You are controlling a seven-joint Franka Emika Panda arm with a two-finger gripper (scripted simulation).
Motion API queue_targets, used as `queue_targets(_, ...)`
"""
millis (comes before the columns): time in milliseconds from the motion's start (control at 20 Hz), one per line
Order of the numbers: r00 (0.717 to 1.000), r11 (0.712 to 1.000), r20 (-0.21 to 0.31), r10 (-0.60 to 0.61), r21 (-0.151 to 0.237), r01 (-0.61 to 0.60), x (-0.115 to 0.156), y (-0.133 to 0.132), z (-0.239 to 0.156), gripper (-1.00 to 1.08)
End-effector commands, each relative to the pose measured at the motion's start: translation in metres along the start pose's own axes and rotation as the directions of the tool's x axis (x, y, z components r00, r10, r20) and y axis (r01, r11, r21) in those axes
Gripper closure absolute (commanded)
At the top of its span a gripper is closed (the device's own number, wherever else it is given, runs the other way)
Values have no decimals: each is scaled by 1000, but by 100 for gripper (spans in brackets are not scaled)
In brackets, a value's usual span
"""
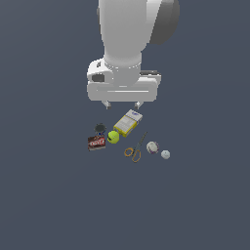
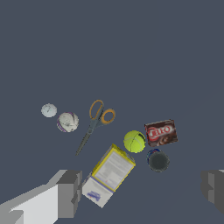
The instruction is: Pick up a designated object from a clutter of objects.
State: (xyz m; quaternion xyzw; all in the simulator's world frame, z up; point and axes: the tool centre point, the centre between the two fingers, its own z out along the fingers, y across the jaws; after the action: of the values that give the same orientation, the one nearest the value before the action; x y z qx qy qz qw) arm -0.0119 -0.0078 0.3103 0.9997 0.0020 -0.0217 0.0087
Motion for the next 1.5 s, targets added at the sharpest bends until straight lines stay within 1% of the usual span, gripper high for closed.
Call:
queue_targets(0, 1000, 1000, 0, 0, 0, 0, 0, 0, 0, -92)
queue_targets(150, 1000, 1000, -2, 13, -2, -13, 0, 6, -1, -92)
queue_targets(350, 998, 998, -7, 60, -8, -61, -2, 28, -7, -92)
queue_targets(450, 997, 997, -9, 73, -9, -73, -3, 33, -8, -92)
queue_targets(800, 998, 998, -9, 70, -8, -70, -2, 33, -2, -92)
queue_targets(1100, 998, 998, -12, 67, -2, -68, 0, 34, 21, -92)
queue_targets(1450, 998, 998, -18, 65, 7, -65, -1, 38, 68, -92)
